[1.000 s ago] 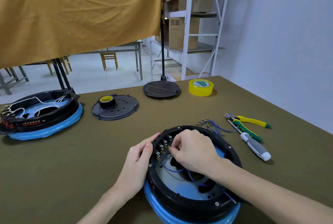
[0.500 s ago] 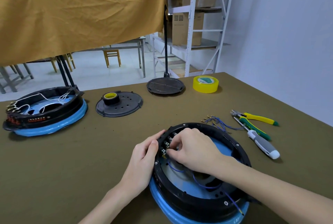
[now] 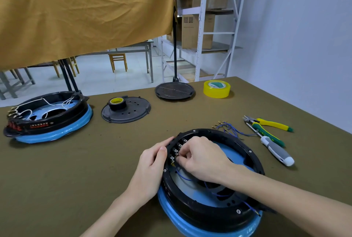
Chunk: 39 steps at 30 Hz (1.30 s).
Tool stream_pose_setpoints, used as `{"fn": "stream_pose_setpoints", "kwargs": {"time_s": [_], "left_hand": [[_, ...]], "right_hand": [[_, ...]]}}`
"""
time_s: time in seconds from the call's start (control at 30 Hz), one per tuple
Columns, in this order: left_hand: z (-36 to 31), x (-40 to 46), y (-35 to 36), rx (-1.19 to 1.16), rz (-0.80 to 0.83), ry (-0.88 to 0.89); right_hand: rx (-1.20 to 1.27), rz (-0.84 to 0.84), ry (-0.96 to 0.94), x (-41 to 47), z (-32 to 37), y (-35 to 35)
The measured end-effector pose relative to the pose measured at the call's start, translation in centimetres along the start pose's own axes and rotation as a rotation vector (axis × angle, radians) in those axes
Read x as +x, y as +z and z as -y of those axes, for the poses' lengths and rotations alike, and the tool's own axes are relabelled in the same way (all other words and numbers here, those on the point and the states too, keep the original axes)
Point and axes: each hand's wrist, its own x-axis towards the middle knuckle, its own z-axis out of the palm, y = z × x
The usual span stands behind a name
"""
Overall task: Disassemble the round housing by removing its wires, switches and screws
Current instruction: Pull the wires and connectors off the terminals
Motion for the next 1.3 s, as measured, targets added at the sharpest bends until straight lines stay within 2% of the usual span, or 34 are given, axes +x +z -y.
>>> {"fn": "stream_pose_setpoints", "kwargs": {"time_s": [0.43,0.6,0.67,0.8,0.93,1.3], "left_hand": [[0.2,-0.2,0.1,-0.021,0.01,0.005],[0.0,-0.2,0.2,-0.036,0.009,0.014],[0.1,-0.2,0.2,-0.041,0.005,0.021],[0.2,-0.3,0.1,-0.042,0.021,0.037],[0.4,-0.1,0.0,-0.037,0.02,0.037],[0.6,0.1,-0.3,-0.007,0.029,0.062]], "right_hand": [[-0.018,-0.096,-0.007,-0.7,-0.1,-0.2],[0.086,-0.162,-0.026,-1.0,-0.4,-1.1],[0.09,-0.127,-0.083,-1.3,0.1,-1.1],[-0.057,-0.008,-0.172,-1.8,1.0,-0.7],[-0.06,0.025,-0.13,-1.2,1.2,-0.6],[-0.162,0.062,-0.169,-1.4,1.4,-0.2]]}}
